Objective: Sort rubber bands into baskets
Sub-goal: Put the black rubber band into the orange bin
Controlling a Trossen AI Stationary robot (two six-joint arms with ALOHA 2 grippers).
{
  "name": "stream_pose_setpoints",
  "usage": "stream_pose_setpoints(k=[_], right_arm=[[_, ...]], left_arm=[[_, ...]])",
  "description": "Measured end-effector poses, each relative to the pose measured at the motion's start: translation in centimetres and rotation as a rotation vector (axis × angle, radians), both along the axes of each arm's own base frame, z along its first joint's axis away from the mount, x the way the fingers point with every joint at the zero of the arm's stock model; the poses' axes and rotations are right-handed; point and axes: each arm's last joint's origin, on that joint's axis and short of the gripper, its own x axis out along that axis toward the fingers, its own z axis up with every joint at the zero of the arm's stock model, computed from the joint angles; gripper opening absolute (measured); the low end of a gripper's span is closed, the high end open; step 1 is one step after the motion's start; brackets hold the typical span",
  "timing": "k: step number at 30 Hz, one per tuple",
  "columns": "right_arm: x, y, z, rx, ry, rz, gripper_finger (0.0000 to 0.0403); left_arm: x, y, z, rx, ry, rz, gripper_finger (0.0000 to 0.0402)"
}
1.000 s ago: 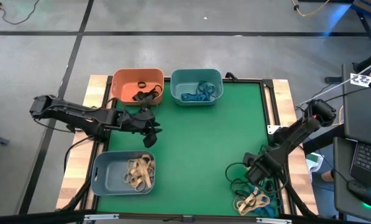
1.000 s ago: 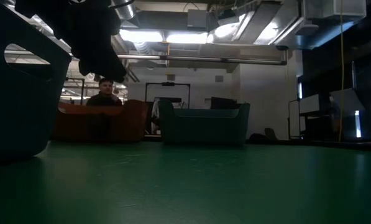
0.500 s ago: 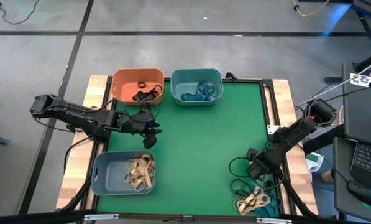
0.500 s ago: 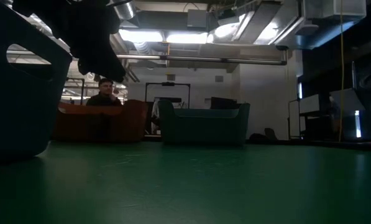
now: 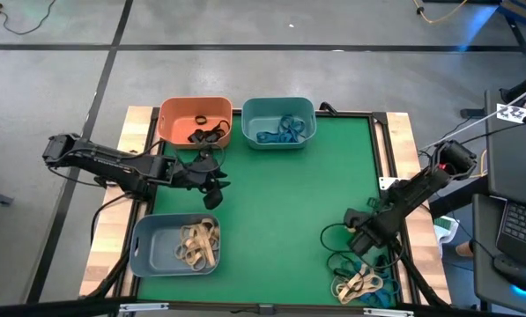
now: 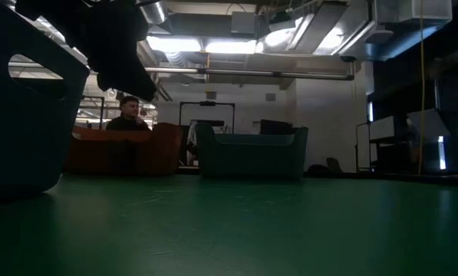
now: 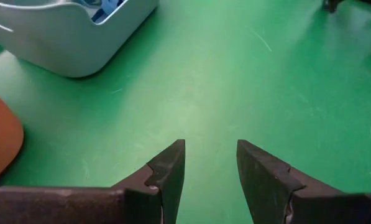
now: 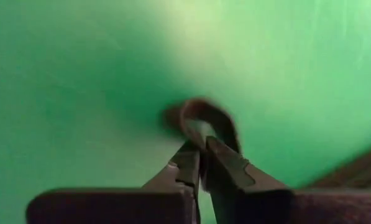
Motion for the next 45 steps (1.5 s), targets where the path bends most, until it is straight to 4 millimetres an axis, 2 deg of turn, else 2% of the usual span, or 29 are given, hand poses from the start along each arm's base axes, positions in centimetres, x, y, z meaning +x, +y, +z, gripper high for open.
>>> stream_pose_setpoints(k=[6,13,18,24,31,37,42,45], right_arm=[[2.6,1.5,2.4,-0.085,-0.315,0.086,0.0005],[5.3,2.8,3.5,-0.196,-0.744,0.184,0.0014],[6.7,3.4,4.6,-0.326,-0.944,0.245,0.0004],[9.0,2.4,5.5,-0.404,-1.016,0.267,0.0011],[11.8,0.9,5.5,-0.425,-1.045,0.294,0.0011],[14.3,-0.1,5.6,-0.335,-1.122,0.357,0.0012],[15.4,-1.0,4.8,-0.287,-1.113,0.376,0.0012],[15.7,-0.8,4.2,-0.282,-1.108,0.383,0.0012]], left_arm=[[0.5,-0.3,0.6,0.029,-0.065,-0.042,0.0141],[1.3,-1.4,2.1,0.056,-0.240,-0.115,0.0141],[2.4,-2.2,2.2,0.065,-0.313,-0.151,0.0141],[4.9,-3.1,0.8,0.045,-0.382,-0.177,0.0141],[7.4,-4.1,-1.0,-0.034,-0.503,-0.233,0.0141],[8.8,-5.0,-3.0,-0.062,-0.529,-0.246,0.0141],[9.5,-5.6,-4.0,-0.096,-0.589,-0.250,0.0141],[10.0,-5.9,-4.5,-0.108,-0.577,-0.248,0.0141]])
